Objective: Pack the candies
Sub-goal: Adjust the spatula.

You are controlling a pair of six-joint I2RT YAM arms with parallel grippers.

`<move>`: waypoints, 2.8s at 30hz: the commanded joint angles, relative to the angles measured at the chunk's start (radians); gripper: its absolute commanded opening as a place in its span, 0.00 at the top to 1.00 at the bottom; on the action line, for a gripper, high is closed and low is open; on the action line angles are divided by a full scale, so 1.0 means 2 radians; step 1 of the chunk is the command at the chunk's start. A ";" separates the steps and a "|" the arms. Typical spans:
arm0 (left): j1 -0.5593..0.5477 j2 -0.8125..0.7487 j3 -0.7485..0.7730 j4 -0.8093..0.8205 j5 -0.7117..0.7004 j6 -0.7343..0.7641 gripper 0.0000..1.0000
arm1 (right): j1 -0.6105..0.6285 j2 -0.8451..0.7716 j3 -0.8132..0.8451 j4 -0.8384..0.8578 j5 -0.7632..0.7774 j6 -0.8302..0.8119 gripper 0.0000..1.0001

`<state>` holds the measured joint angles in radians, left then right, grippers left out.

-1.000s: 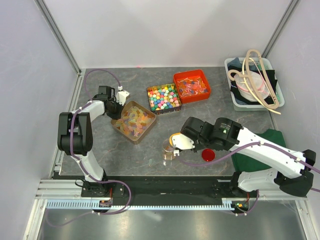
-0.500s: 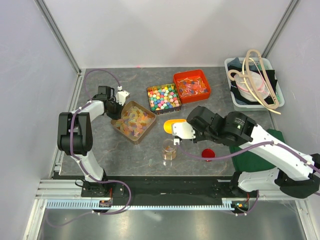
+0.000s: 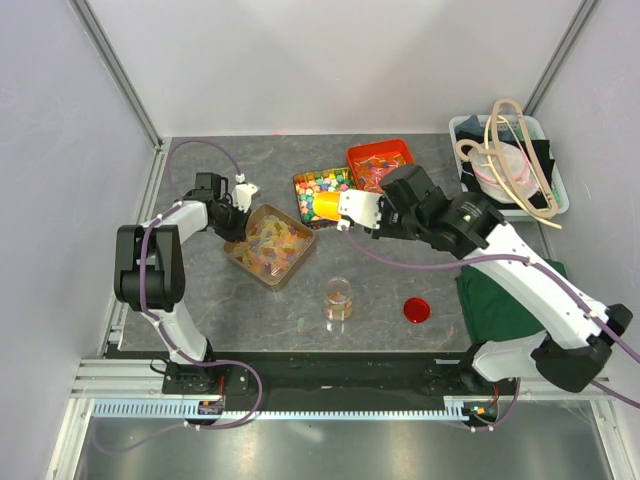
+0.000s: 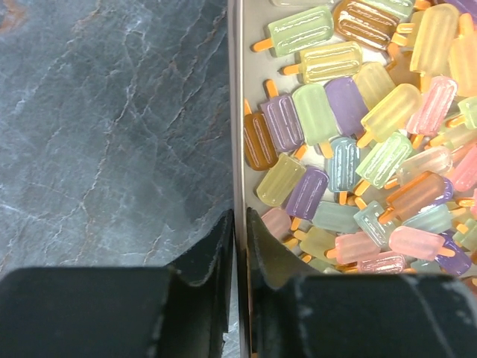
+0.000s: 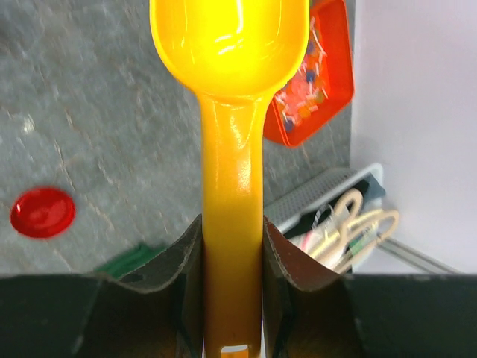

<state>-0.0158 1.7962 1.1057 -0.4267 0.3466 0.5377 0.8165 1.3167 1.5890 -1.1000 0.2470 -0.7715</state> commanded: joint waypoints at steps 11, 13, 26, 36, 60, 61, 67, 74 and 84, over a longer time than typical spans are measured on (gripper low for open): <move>0.006 -0.031 0.028 -0.013 0.015 -0.023 0.29 | -0.018 0.082 -0.085 0.263 -0.108 0.084 1.00; 0.022 -0.037 0.042 -0.021 0.025 -0.027 0.13 | -0.022 0.089 -0.094 0.289 -0.109 0.096 1.00; 0.066 -0.053 0.141 -0.116 0.284 -0.055 0.01 | -0.026 0.127 -0.125 0.376 -0.122 0.123 1.00; 0.066 0.005 0.200 -0.165 0.395 -0.060 0.01 | -0.009 0.160 -0.129 0.413 -0.070 0.117 1.00; 0.054 0.067 0.244 -0.237 0.454 -0.036 0.33 | 0.044 0.183 -0.130 0.443 -0.002 0.094 1.00; 0.052 0.066 0.244 -0.238 0.454 -0.036 0.33 | 0.045 0.185 -0.127 0.443 -0.002 0.094 1.00; 0.042 0.070 0.246 -0.240 0.456 -0.036 0.47 | 0.054 0.196 -0.112 0.440 0.002 0.096 1.00; 0.039 0.074 0.246 -0.249 0.461 -0.030 0.92 | 0.057 0.208 -0.100 0.443 0.010 0.095 1.00; 0.040 0.075 0.250 -0.264 0.475 -0.017 0.98 | 0.057 0.214 -0.108 0.455 0.021 0.084 0.46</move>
<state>0.0677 1.9373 1.5673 -0.9310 1.2705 0.4786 0.9146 1.7519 1.3338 -0.2523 0.2821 -0.5900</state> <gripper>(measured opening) 0.082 0.418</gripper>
